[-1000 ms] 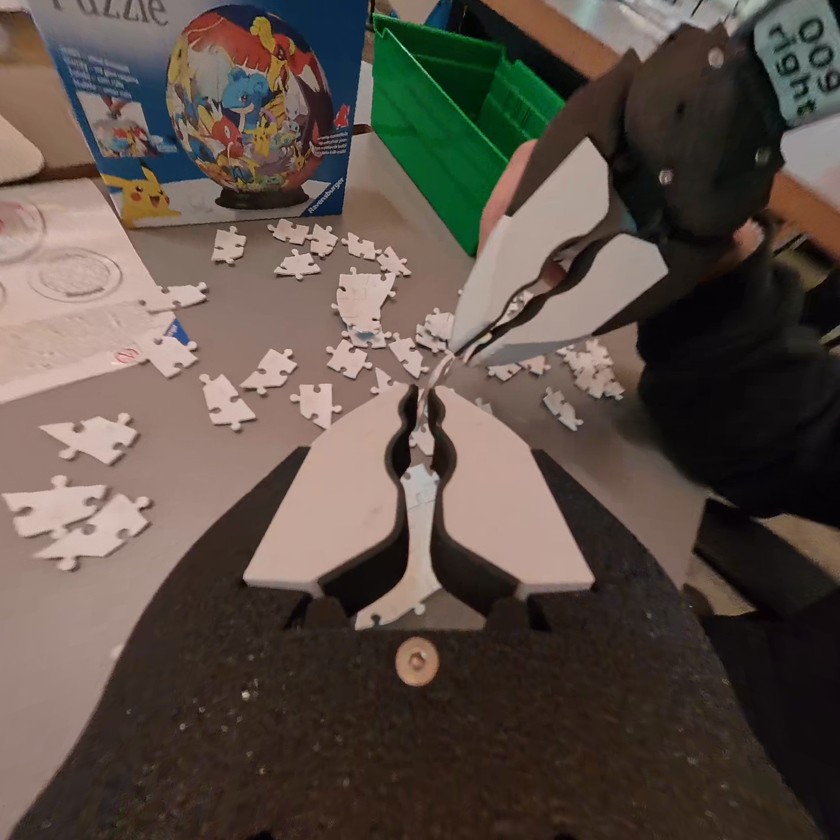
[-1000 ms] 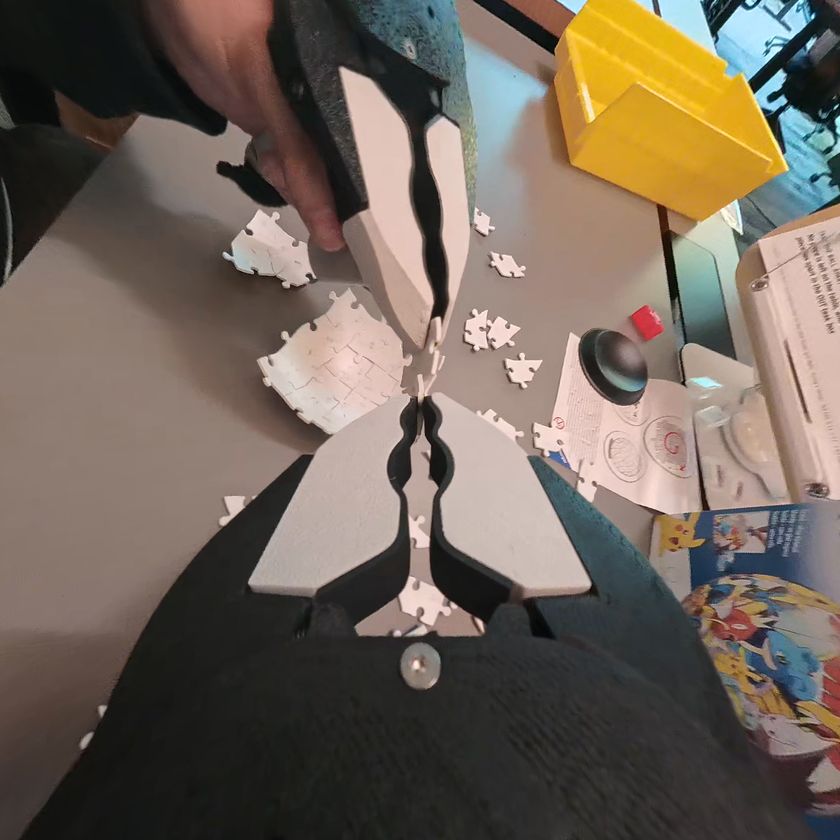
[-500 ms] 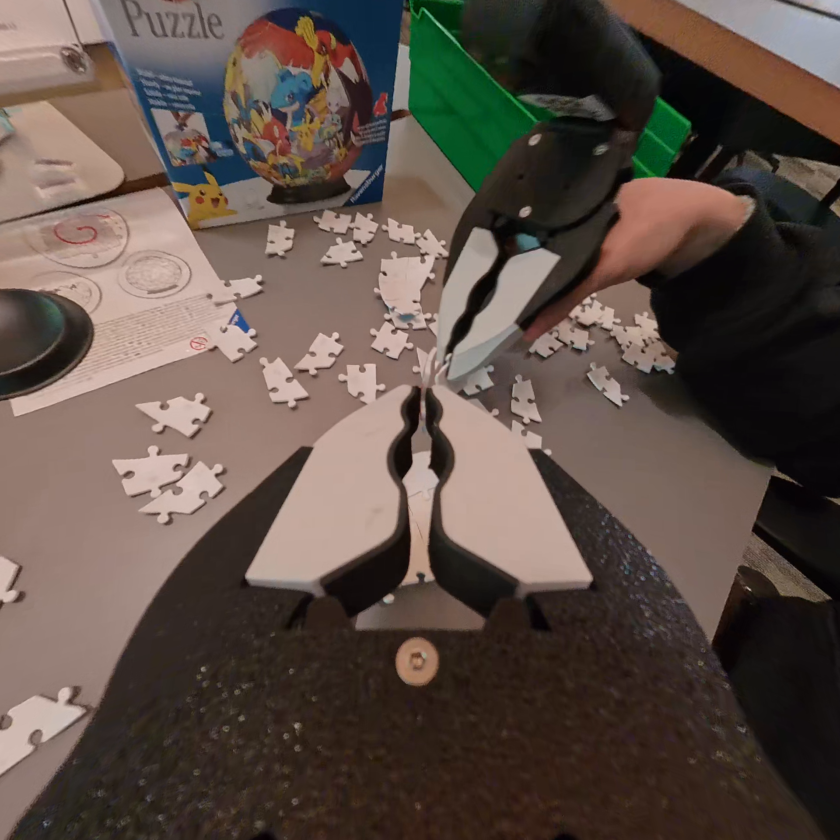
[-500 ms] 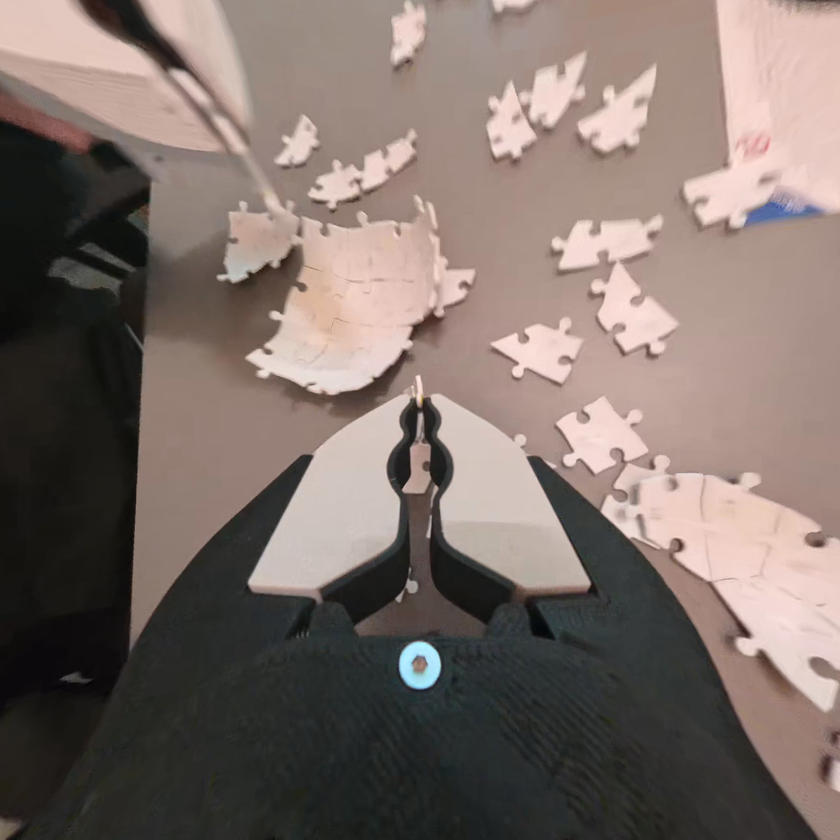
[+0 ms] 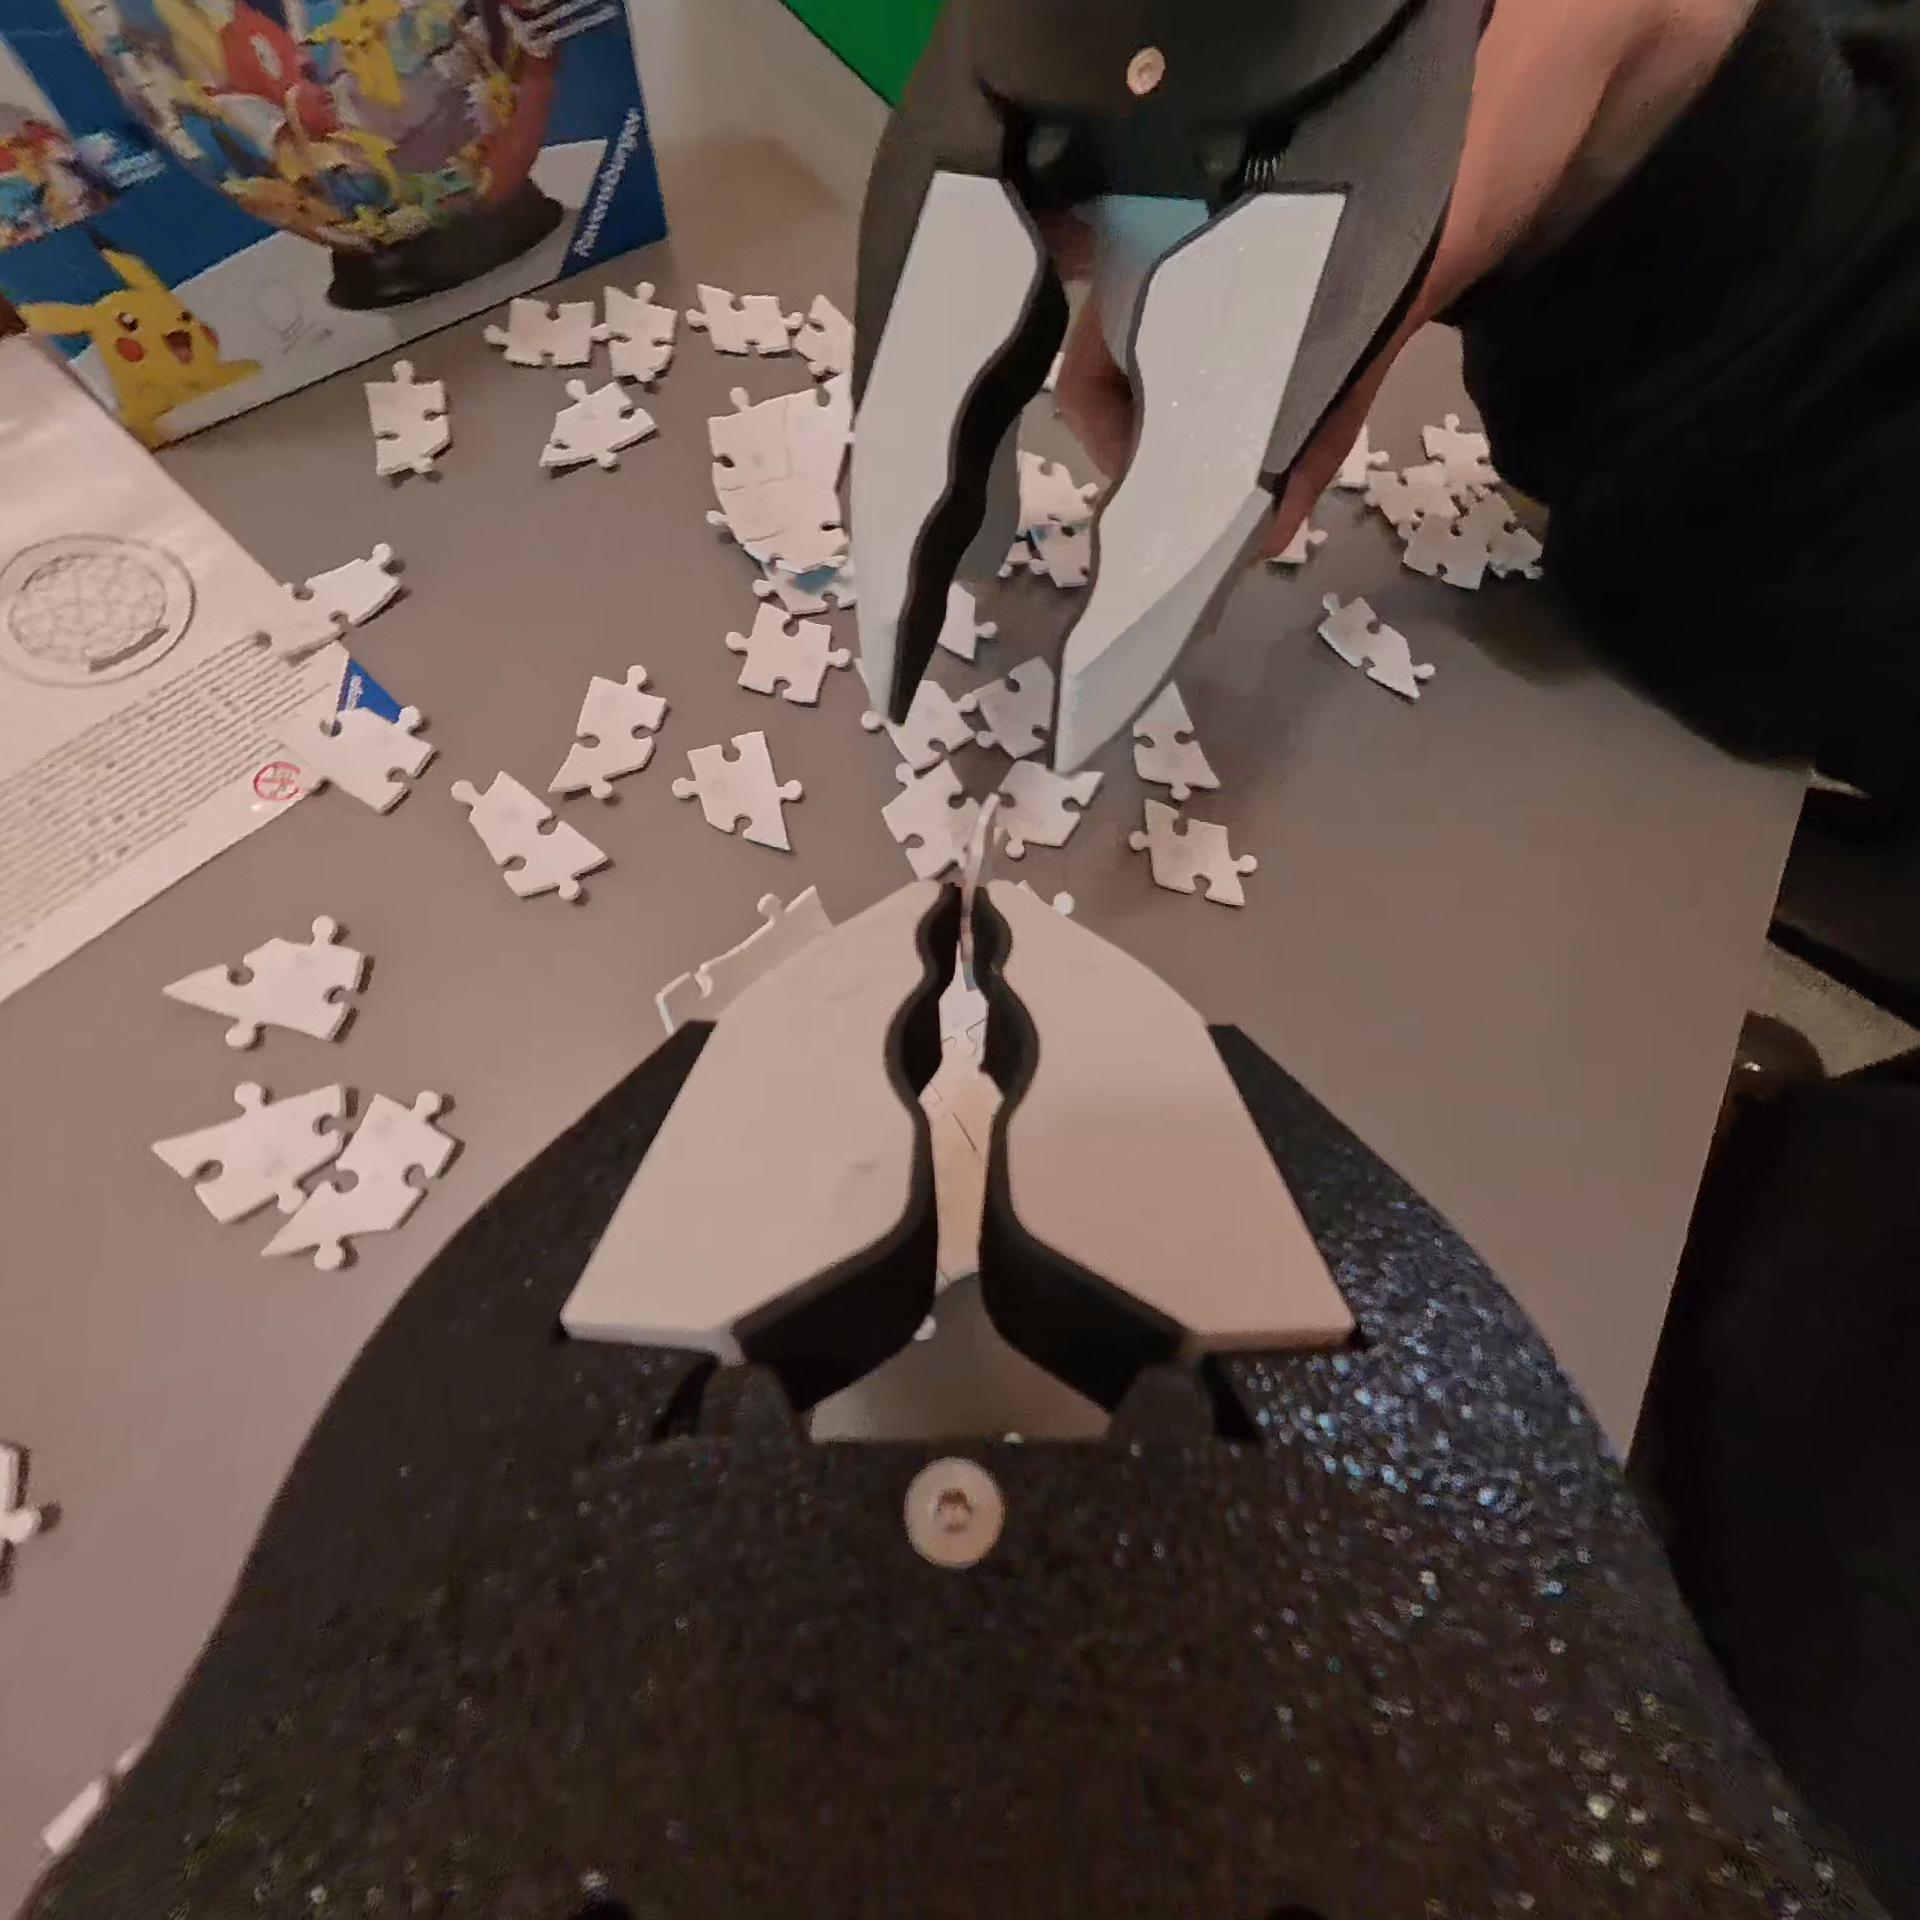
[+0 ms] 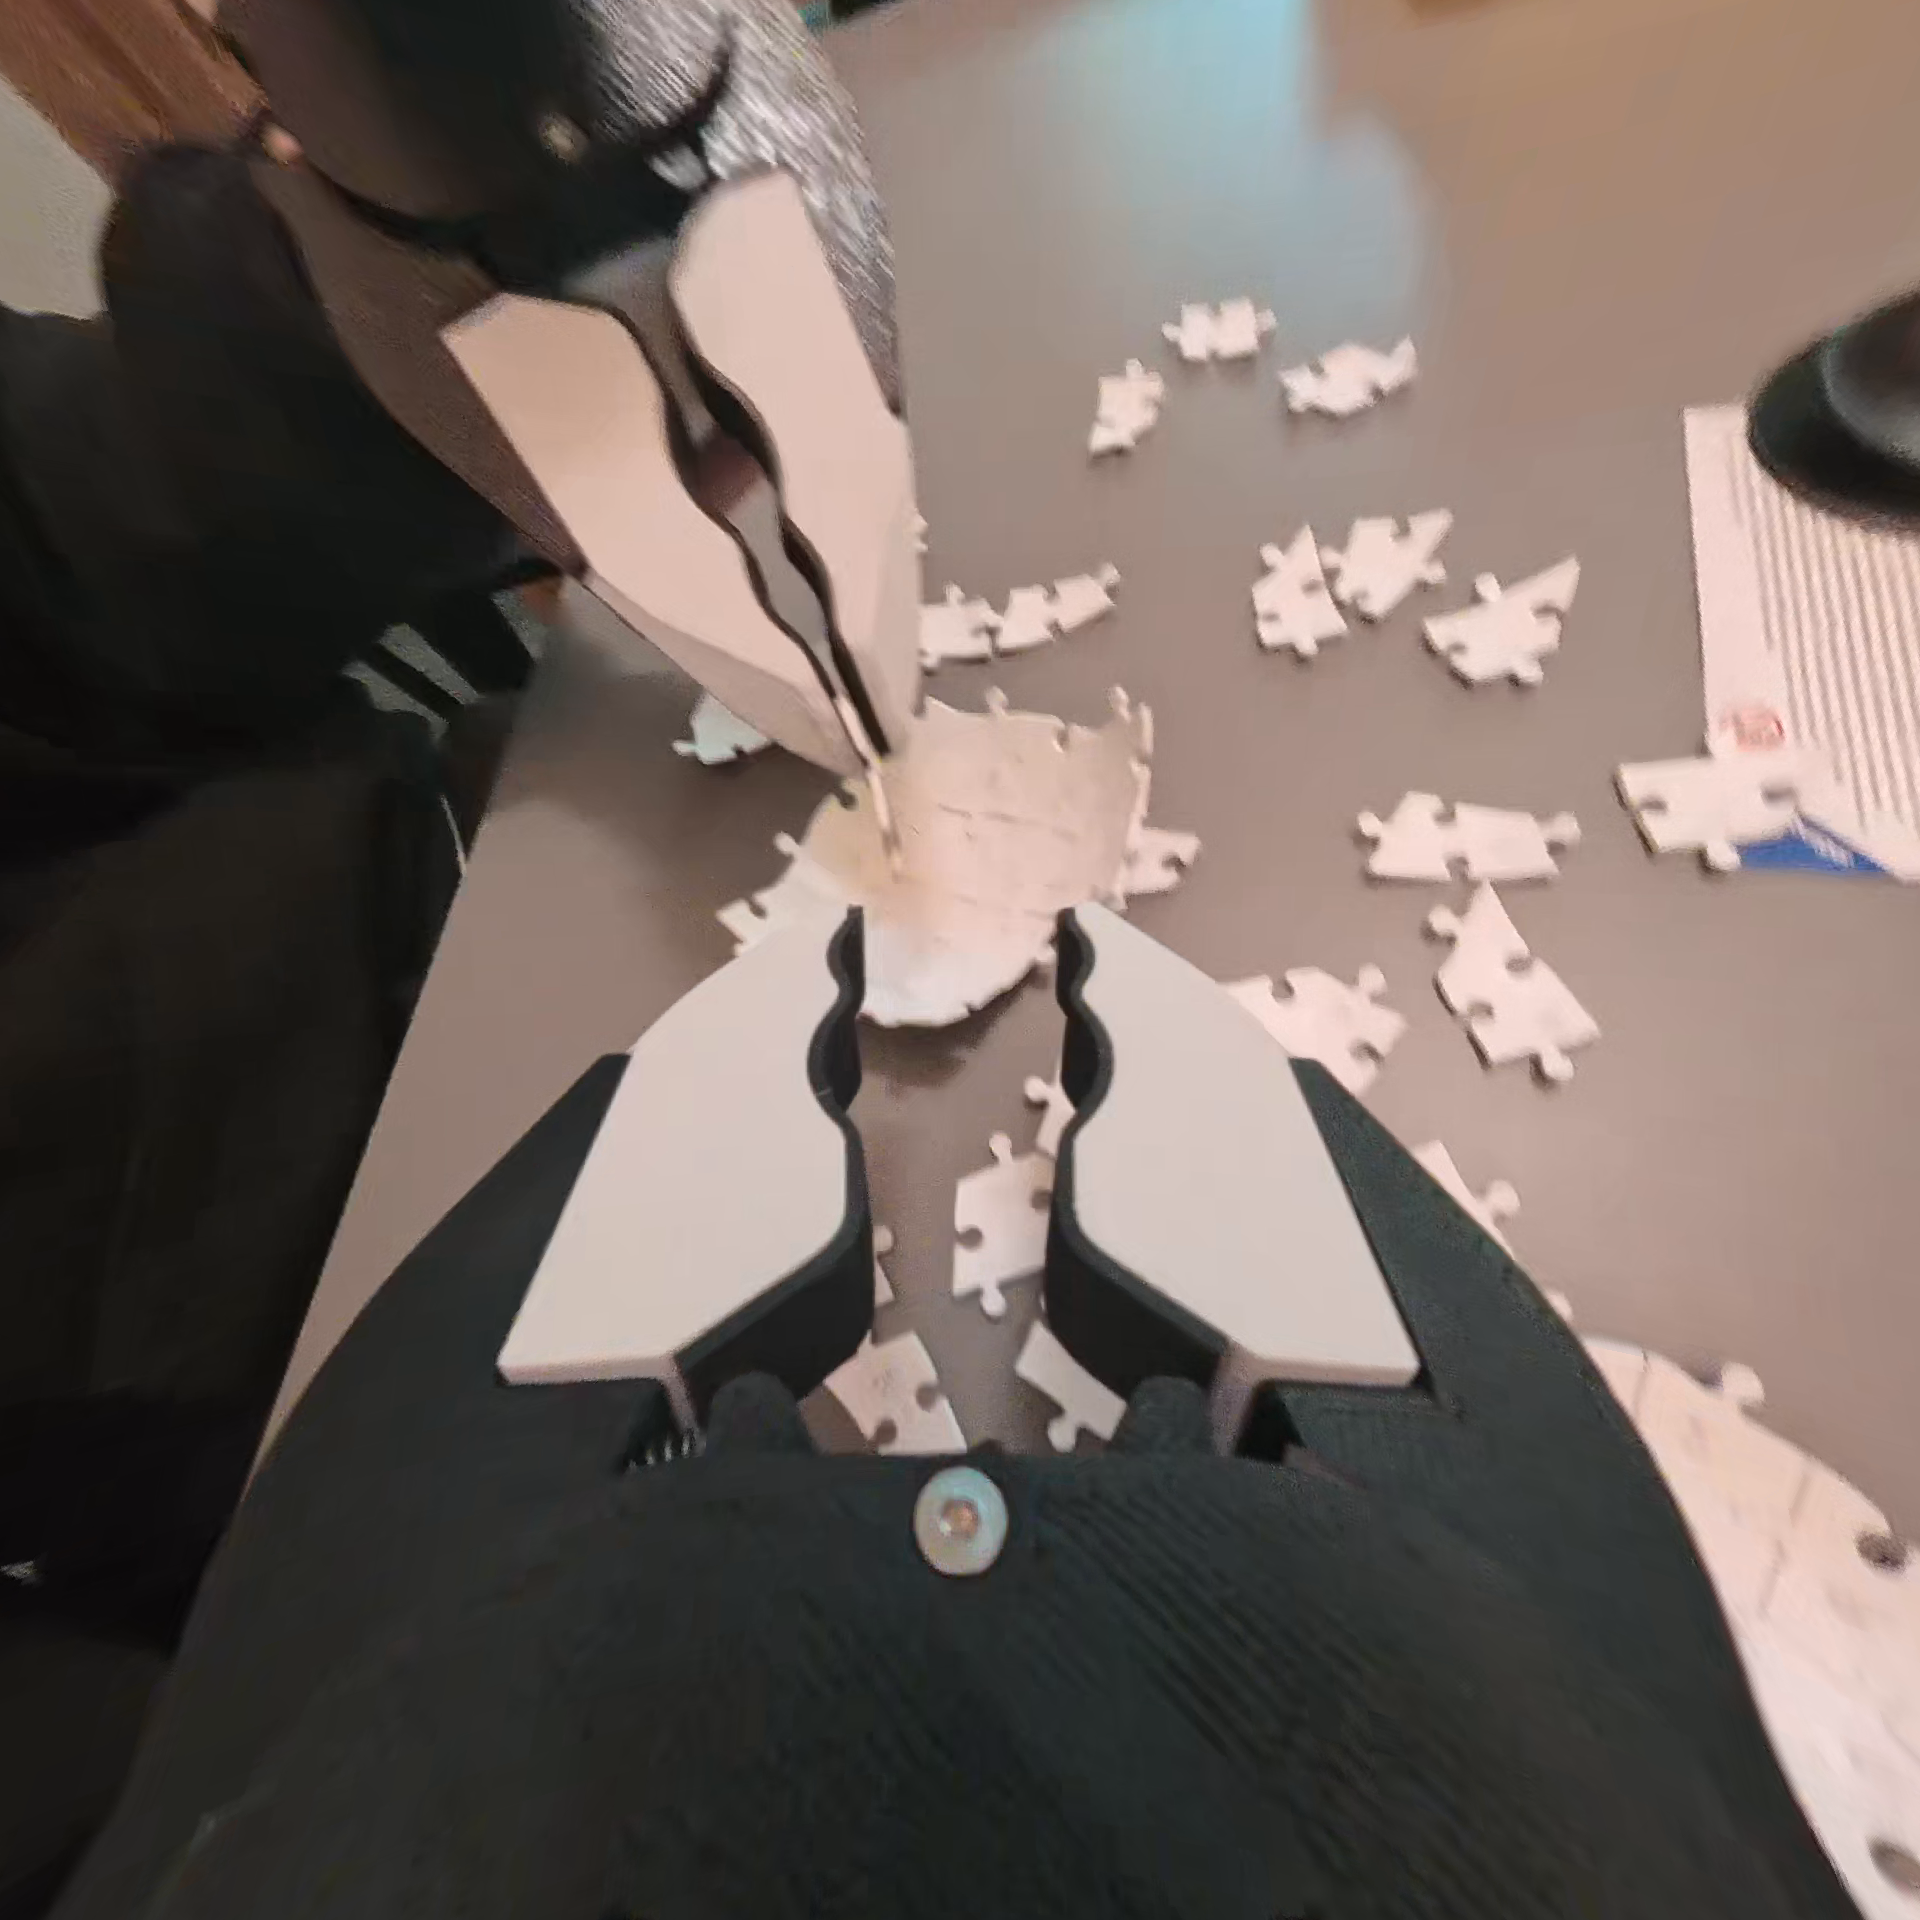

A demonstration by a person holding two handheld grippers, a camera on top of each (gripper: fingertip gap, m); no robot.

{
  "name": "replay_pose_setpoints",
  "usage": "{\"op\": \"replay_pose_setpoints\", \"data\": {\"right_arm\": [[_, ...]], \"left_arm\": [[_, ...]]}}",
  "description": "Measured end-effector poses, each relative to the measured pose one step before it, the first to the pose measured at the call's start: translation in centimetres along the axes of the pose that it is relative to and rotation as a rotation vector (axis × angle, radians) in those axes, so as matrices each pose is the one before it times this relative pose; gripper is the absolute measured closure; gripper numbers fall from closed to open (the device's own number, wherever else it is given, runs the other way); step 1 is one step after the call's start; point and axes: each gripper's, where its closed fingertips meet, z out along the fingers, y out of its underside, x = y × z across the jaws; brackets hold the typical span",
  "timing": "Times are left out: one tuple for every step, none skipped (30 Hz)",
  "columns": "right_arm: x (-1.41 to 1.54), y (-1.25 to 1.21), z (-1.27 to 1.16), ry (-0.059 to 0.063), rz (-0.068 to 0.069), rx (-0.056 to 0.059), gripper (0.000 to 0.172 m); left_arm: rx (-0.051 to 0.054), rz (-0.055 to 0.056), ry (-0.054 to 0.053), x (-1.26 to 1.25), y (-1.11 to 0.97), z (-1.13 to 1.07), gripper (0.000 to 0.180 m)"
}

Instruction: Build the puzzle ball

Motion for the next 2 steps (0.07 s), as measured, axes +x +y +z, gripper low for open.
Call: {"op": "replay_pose_setpoints", "data": {"right_arm": [[-0.467, -0.365, 0.237, -0.0104, -0.0288, 0.0052, 0.132], [-0.353, -0.103, 0.271, -0.0028, -0.0313, -0.0085, 0.132]], "left_arm": [[0.0018, 0.0223, 0.0086, 0.153, -0.146, 0.123, 0.179], [0.0039, 0.0183, 0.0124, 0.195, -0.180, 0.106, 0.179]]}}
